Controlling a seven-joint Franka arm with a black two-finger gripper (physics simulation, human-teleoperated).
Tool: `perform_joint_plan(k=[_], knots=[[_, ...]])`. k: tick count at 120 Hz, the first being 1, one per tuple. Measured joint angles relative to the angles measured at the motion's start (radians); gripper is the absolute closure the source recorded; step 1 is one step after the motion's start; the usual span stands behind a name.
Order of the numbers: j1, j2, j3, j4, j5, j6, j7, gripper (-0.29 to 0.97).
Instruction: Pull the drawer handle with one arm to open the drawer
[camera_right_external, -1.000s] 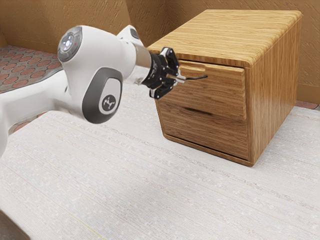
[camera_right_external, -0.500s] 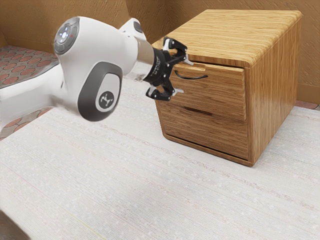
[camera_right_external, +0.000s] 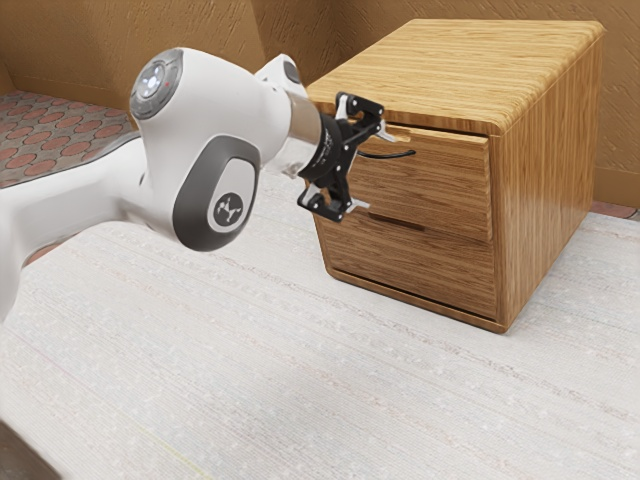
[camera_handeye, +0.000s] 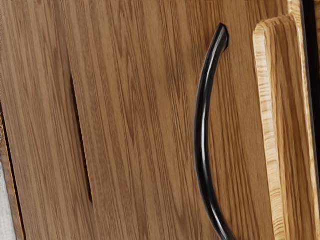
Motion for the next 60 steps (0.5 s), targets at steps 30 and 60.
perform_joint_plan(k=[30, 60], knots=[[-0.001, 0.0, 0.009, -0.004, -0.001, 0.001, 0.003, 0.03], [0.005, 0.008, 0.01, -0.005, -0.001, 0.005, 0.003, 0.03]])
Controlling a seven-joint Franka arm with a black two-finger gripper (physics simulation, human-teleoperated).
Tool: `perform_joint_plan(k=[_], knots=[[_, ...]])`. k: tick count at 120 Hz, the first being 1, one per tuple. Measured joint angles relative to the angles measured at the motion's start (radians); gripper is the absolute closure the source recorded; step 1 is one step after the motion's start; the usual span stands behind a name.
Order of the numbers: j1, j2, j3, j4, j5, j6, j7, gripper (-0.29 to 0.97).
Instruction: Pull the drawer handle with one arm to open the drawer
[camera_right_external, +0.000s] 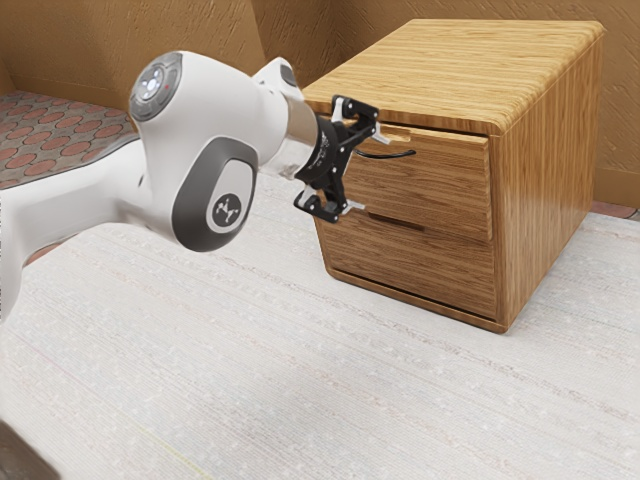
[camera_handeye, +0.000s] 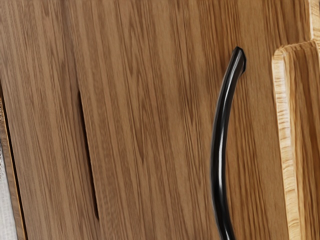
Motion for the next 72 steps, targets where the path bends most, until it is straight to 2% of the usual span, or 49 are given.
perform_joint_plan(k=[32, 72], knots=[[0.019, 0.011, 0.0, -0.001, -0.001, 0.012, -0.001, 0.07], [0.061, 0.012, -0.012, -0.004, 0.002, 0.021, -0.001, 0.4]])
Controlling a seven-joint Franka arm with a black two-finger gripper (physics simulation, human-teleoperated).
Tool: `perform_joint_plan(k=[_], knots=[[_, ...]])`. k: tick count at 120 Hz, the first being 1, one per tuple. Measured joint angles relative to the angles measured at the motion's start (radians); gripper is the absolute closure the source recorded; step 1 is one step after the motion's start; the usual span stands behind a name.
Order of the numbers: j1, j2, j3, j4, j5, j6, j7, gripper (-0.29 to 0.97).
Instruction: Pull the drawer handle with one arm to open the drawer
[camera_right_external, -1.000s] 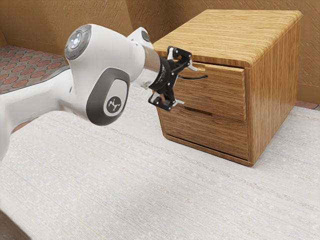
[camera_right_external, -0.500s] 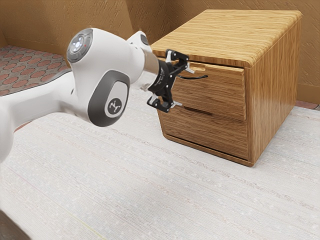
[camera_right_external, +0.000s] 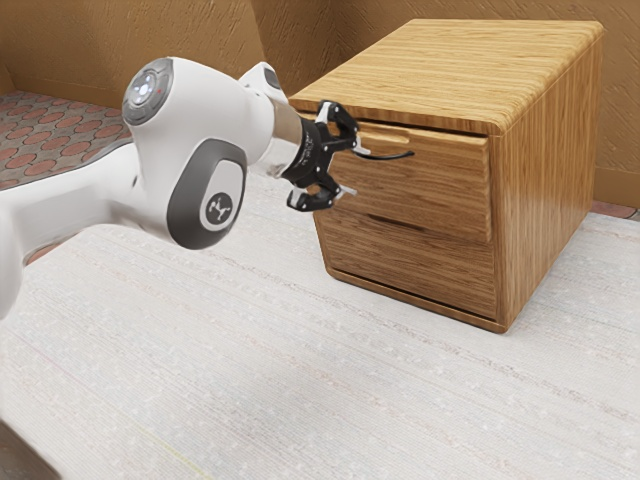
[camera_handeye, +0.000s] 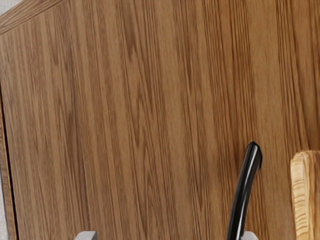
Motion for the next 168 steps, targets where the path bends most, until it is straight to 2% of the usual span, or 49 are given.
perform_joint_plan(k=[28, 52, 84, 168], knots=[[0.012, -0.017, -0.015, -0.001, 0.001, -0.001, 0.001, 0.65], [0.025, -0.024, -0.029, -0.001, 0.0, -0.005, 0.002, 0.74], [0.047, -0.059, -0.052, -0.048, 0.0, -0.006, 0.001, 0.78], [0.042, -0.256, -0.063, -0.258, -0.017, 0.02, -0.006, 0.79]])
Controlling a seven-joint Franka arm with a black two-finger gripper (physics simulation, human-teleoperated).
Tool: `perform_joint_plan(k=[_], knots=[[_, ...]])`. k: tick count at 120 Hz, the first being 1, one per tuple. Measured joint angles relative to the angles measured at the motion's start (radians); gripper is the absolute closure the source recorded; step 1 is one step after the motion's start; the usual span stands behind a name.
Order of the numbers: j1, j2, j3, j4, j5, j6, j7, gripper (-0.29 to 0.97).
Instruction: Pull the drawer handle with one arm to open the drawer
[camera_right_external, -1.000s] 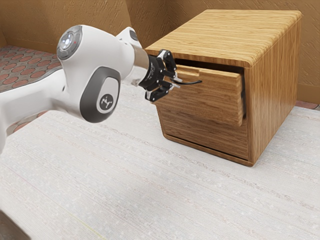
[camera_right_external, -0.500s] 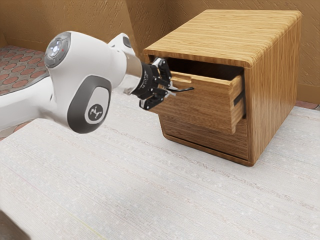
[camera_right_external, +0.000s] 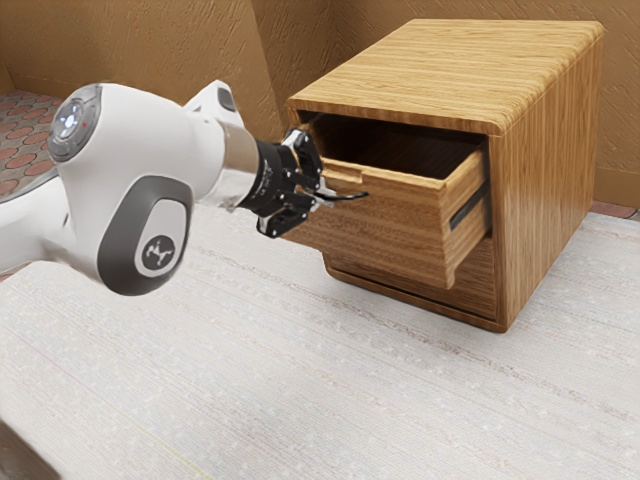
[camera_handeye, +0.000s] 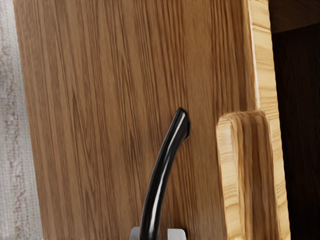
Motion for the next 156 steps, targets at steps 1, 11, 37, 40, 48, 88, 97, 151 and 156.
perform_joint_plan(k=[1, 11, 37, 40, 48, 88, 97, 151, 156], knots=[[0.0, -0.002, 0.0, -0.003, -0.002, 0.001, 0.0, 0.79], [-0.001, -0.019, 0.0, -0.025, -0.01, 0.007, -0.002, 0.79], [-0.027, -0.064, -0.007, -0.071, 0.001, 0.023, -0.006, 0.79], [-0.028, -0.069, -0.01, -0.075, 0.002, 0.024, -0.007, 0.79], [-0.034, -0.086, -0.013, -0.09, 0.002, 0.026, -0.008, 0.78], [-0.051, -0.144, 0.005, -0.148, 0.008, 0.032, -0.01, 0.77], [-0.046, -0.158, 0.007, -0.162, -0.005, 0.033, -0.01, 0.77], [-0.049, -0.226, 0.024, -0.224, 0.008, 0.036, -0.009, 0.78], [-0.049, -0.233, 0.024, -0.23, 0.008, 0.036, -0.009, 0.78]])
